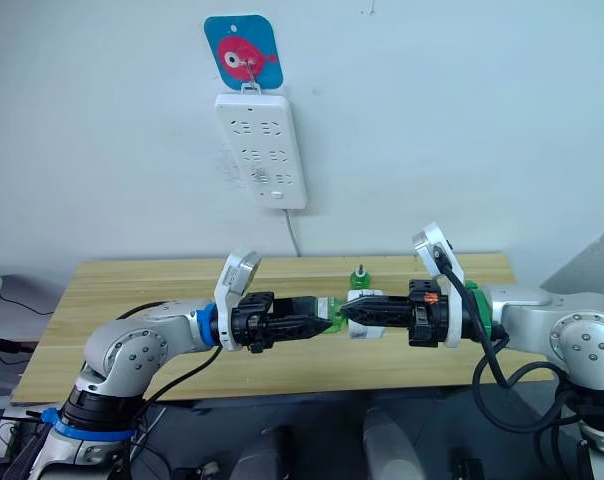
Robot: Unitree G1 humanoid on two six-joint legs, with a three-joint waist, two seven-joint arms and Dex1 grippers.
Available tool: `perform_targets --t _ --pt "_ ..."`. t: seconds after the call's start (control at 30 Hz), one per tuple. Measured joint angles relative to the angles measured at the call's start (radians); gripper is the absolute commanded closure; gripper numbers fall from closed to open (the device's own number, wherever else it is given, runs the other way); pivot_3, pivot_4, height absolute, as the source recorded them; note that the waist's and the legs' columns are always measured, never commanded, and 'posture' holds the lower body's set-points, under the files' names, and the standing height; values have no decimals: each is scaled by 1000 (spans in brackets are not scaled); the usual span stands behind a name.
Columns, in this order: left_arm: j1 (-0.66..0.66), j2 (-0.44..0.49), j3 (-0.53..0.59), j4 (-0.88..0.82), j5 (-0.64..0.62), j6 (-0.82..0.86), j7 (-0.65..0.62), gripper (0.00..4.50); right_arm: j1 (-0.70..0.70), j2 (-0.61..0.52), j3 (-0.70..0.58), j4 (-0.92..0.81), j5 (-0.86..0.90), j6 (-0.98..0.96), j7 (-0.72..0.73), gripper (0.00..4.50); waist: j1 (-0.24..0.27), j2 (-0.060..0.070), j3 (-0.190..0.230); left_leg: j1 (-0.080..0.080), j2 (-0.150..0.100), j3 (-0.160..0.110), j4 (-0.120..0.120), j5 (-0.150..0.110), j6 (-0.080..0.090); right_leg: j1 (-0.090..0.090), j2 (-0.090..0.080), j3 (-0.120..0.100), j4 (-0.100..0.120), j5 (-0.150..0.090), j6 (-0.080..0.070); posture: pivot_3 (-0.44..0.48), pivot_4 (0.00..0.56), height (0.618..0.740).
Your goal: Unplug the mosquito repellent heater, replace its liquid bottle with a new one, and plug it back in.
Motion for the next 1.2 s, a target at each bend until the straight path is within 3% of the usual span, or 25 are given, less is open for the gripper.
perform_targets --t 0.63,0.8,0.93,1.1,1.2 --pt "38 9 -5 -1 12 -18 -25 2221 4 13 3 11 -46 0 17 4500 0 0 0 0 0 0 0 0 0 0 0 0 0 0 0 -216 182 740" --pt "31 -39 15 21 -9 8 26 2221 6 12 -26 23 16 -2 17 4500 0 0 0 0 0 0 0 0 0 0 0 0 0 0 0 -229 187 740" --pt "21 -78 103 91 -71 65 110 2221 18 20 -114 29 63 -56 -44 3599 -1 0 0 0 0 0 0 0 0 0 0 0 0 0 0 -244 190 740" --pt "20 -169 223 160 -210 164 270 2221 99 74 -198 49 46 -155 -156 1824 -1 0 0 -1 0 0 0 0 0 0 0 0 0 0 0 -272 194 740" --pt "20 -253 308 192 -348 200 427 2221 180 139 -219 54 -22 -219 -191 712 -1 -1 0 -1 0 -1 0 0 0 0 0 -1 0 0 0 -282 193 740"
